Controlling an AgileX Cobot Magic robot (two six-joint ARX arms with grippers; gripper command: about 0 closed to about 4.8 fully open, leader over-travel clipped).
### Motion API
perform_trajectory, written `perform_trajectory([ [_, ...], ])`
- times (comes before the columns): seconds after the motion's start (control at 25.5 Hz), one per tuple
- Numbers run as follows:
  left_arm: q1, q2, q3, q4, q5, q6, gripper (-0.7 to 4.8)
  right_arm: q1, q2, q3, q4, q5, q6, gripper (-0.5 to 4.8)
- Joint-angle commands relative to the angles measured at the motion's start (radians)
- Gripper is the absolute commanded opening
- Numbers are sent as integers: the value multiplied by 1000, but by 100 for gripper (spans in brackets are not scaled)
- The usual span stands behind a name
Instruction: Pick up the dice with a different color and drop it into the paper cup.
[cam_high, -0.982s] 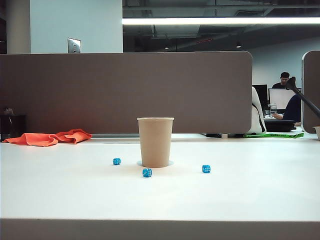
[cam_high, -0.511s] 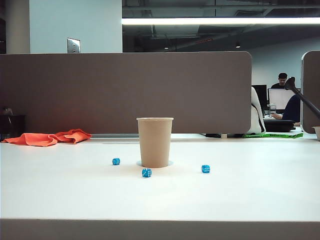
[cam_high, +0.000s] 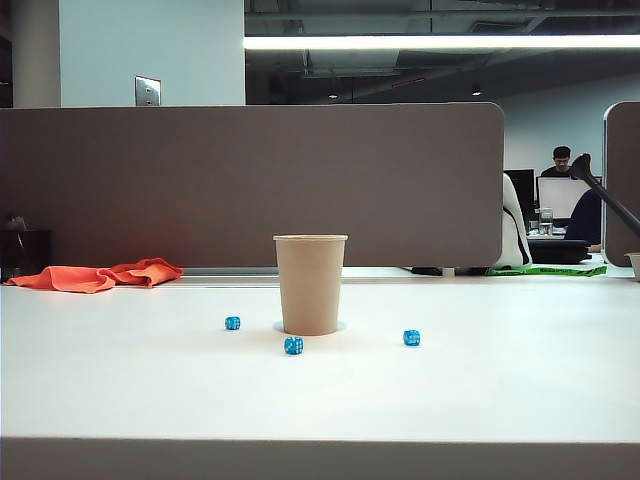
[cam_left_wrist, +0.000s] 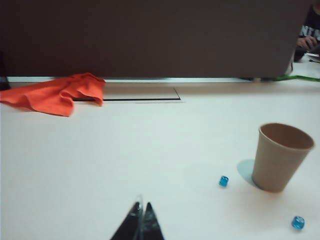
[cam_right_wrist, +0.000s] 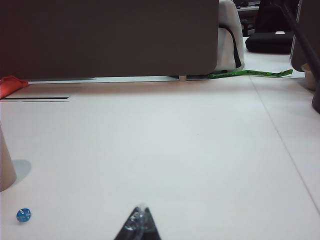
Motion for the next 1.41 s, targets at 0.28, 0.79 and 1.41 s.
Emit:
perform_trajectory([
  [0.28,3,1,-108,34,58,62,-5,1,0,-2,17,-4,0,-1],
  [0.79,83,1,-139,4,-32,133,-5,0,0,-2,24,-71,-9,-1],
  [1.41,246,1,-139,143,90,93,-5,-2,0,-2,68,-42,-50,-1],
])
